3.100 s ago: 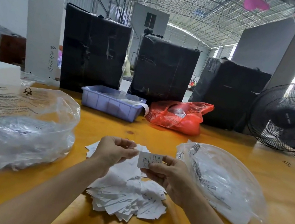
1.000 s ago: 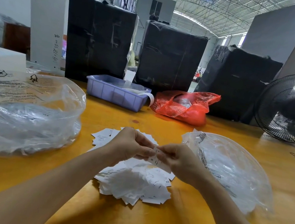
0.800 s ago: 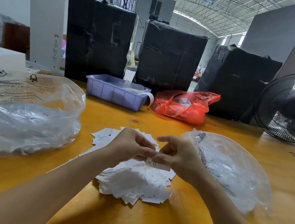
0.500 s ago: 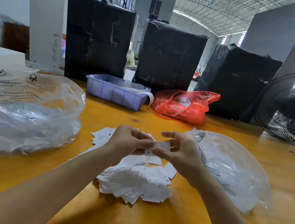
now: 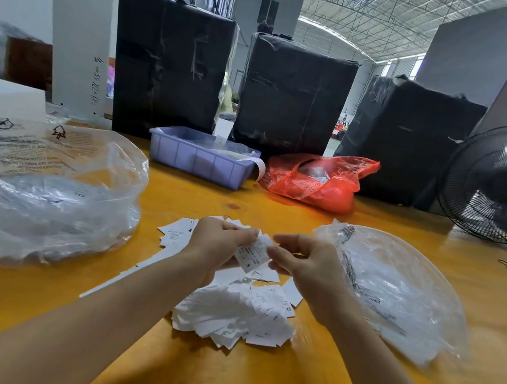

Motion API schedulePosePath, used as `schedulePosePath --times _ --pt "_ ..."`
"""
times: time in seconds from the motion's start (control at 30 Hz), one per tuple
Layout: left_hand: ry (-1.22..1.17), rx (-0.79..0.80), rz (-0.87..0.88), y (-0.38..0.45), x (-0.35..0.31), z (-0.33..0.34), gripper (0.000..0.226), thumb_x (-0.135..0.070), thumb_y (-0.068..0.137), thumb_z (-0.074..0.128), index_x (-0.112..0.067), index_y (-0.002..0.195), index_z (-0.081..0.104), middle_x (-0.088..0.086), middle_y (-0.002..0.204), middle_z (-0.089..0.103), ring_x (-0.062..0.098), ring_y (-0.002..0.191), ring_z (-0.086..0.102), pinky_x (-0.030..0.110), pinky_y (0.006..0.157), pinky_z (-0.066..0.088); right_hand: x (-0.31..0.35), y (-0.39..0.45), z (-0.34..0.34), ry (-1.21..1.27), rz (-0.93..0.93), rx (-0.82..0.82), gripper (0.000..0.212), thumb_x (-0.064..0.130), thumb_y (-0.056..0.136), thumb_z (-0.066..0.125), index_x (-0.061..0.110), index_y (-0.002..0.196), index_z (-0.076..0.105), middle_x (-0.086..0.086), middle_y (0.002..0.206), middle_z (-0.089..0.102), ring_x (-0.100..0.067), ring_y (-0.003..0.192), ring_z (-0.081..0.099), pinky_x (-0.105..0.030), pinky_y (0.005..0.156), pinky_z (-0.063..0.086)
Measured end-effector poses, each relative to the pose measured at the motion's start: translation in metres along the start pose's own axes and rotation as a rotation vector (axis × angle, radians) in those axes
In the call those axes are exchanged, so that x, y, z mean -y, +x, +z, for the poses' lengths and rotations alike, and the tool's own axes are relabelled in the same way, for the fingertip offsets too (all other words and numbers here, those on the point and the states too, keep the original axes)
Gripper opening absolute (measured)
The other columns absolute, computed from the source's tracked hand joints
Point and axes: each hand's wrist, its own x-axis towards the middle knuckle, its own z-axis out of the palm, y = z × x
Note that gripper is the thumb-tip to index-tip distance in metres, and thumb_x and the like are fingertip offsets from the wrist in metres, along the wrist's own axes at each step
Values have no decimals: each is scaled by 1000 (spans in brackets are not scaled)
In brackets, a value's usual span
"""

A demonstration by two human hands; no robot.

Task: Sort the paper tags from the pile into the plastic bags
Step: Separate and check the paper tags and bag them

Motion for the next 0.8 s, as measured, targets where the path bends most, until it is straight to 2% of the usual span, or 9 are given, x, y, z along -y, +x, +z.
schedulePosePath --times 0.1,0.17,0.27,0.37,0.47,0.53,0.6,0.67,0.8 --pt "16 -43 5 2 3 1 14 -15 83 71 -6 74 66 11 75 67 20 70 64 30 63 54 -2 -3 7 10 -27 -31 13 8 82 71 5 94 71 -7 74 70 -12 63 66 -22 65 56" --pt "60 -68 27 1 5 2 16 -19 84 71 -7 74 67 10 73 66 20 67 61 29 59 49 -2 -5 13 -8 -57 -27 2 11 82 71 12 83 73 -2 70 70 -11 62 64 -22 63 54" --pt "105 -91 78 -2 9 4 18 -21 85 69 -6 76 69 7 67 66 16 59 61 23 52 46 -3 -8 20 -146 -167 -79 6 21 82 72 16 80 75 9 69 68 -2 60 59 -19 59 49" --pt "83 -137 115 -4 11 5 20 -20 86 68 -9 70 68 2 61 65 14 55 60 22 51 46 -2 -11 25 -255 -239 -130 18 32 78 75 15 84 76 5 78 69 -5 65 60 -23 60 50" --pt "-6 -122 100 -5 10 6 19 -19 87 67 -9 71 68 -4 56 67 10 50 63 19 48 49 0 -11 24 -45 -125 -67 6 16 78 76 11 82 75 -2 74 72 -13 64 65 -24 60 54" --pt "-63 -76 68 -5 8 6 16 -19 86 68 -7 76 69 2 68 71 15 59 67 25 58 55 0 -10 21 177 17 -41 5 2 78 73 7 79 73 -7 66 69 -16 59 63 -21 57 51" --pt "-54 -22 41 -4 5 5 16 -21 85 69 -6 81 70 9 80 71 22 71 66 34 71 56 -1 -9 17 279 111 -32 7 -1 78 72 6 77 71 -8 62 67 -16 59 62 -24 59 49" --pt "19 32 21 -2 -2 0 17 -24 83 70 -7 85 70 8 79 69 20 71 64 31 66 53 0 -8 14 317 140 -39 6 0 79 71 6 77 71 -6 61 67 -14 59 61 -25 62 49" --pt "385 175 6 2 -24 -19 16 -17 77 76 -6 89 72 9 81 70 14 70 67 21 55 54 0 -4 13 332 148 -87 6 5 77 74 11 77 72 -2 62 69 -12 62 63 -26 63 49"
